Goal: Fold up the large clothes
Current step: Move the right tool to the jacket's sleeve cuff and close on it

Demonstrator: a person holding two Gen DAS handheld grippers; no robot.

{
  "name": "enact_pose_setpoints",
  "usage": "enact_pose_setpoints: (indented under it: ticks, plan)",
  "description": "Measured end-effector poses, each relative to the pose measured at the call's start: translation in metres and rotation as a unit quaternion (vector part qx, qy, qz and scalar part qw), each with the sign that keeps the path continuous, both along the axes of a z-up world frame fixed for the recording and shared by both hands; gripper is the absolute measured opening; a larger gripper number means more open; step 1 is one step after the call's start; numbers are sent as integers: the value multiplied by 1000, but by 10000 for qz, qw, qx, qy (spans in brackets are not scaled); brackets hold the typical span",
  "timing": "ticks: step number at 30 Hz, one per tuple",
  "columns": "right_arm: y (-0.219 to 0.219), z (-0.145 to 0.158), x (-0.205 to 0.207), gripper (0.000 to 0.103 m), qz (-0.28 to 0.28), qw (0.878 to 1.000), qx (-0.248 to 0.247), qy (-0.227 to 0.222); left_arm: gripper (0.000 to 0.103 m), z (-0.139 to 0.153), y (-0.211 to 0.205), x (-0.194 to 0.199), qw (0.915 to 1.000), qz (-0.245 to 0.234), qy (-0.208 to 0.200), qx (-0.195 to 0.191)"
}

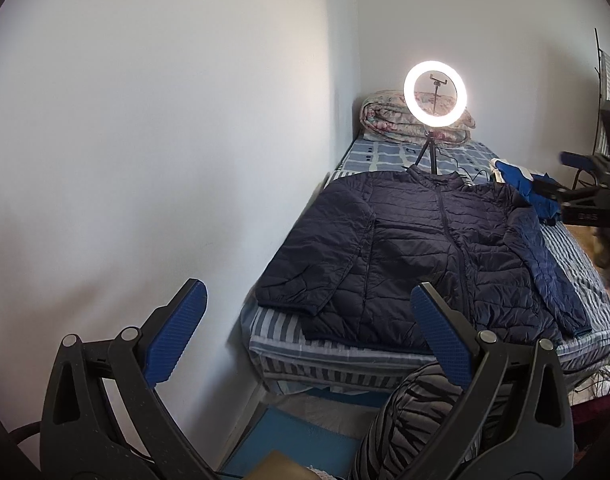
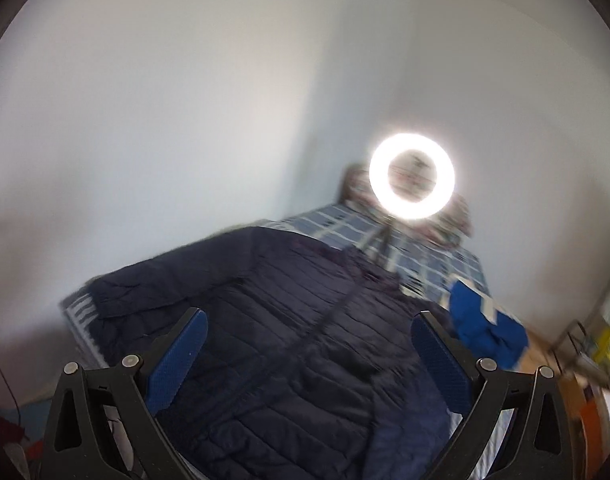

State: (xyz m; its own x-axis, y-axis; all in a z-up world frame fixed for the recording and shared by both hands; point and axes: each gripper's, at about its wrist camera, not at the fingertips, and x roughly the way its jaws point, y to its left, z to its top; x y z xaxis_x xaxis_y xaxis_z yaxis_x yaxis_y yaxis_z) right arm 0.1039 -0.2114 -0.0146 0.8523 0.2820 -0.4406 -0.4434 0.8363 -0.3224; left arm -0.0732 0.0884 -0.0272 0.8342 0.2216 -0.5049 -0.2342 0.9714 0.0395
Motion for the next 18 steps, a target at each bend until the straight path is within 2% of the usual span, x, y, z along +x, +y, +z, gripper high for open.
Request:
enact_pose_setpoints:
  ticks: [6,8,12,14,18]
  plan:
    - [76,-21,25,101,1069,9930,-269,425,103,-8,10,-13,9995,190,92,-216]
    - [101,-31,29,97,1394,9877,-398,593,103,-9,14,-16,9994,234,125,-241]
    - [150,-52,34,92,1985,9728,-702,967,103,-8,20,-24,9989,335,94,-326]
    - [171,-64,34,86,2240,9648,-845,1084,103,-9,24,-27,9984,430,80,-354]
    - [202,-85,43,84,2598,9490,-1006,1476,103,-13,35,-30,9976,440,129,-526]
